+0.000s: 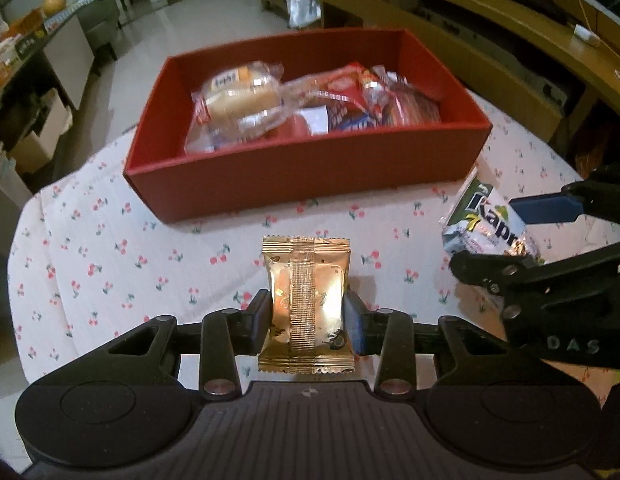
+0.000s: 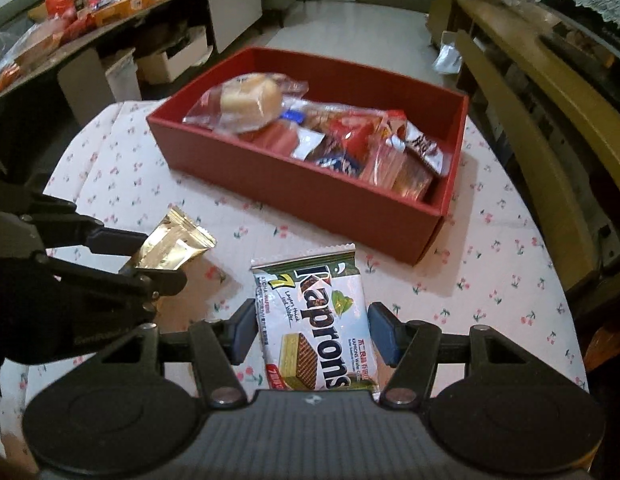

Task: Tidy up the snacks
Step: 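Carry the gold pastry over the box with the left tool while the right carries the wafer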

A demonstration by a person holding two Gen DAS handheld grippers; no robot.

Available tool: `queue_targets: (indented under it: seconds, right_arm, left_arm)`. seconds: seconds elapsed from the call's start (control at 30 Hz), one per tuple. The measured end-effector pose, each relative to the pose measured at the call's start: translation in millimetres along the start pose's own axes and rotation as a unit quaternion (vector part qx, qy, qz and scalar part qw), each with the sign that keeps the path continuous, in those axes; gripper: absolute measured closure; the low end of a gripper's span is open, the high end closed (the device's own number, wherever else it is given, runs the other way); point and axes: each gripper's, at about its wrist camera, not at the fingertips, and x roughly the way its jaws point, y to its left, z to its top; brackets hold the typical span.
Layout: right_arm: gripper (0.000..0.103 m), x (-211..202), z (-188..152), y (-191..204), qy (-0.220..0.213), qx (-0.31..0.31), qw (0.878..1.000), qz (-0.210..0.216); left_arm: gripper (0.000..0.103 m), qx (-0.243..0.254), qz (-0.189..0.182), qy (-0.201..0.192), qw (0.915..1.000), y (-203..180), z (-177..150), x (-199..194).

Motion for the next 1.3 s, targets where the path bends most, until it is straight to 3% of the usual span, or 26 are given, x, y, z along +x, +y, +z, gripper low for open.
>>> queue_targets:
  seconds: [0.7, 1.3]
  right_arm:
    - [0.041, -13.0, 43.5, -17.7, -0.087, 0.050, 0.995, -0.018]
    - [0.041, -0.8, 79.9, -38.2, -0.117, 0.070, 0.990, -0.033]
  left_arm:
    - [0.056, -0.012, 0.034, -0.072, 0.9968, 7.2, 55.9, -15.2]
    - [0.057, -0.013, 0.054, -0.099, 0.9935, 10.9, 97.4, -4.8]
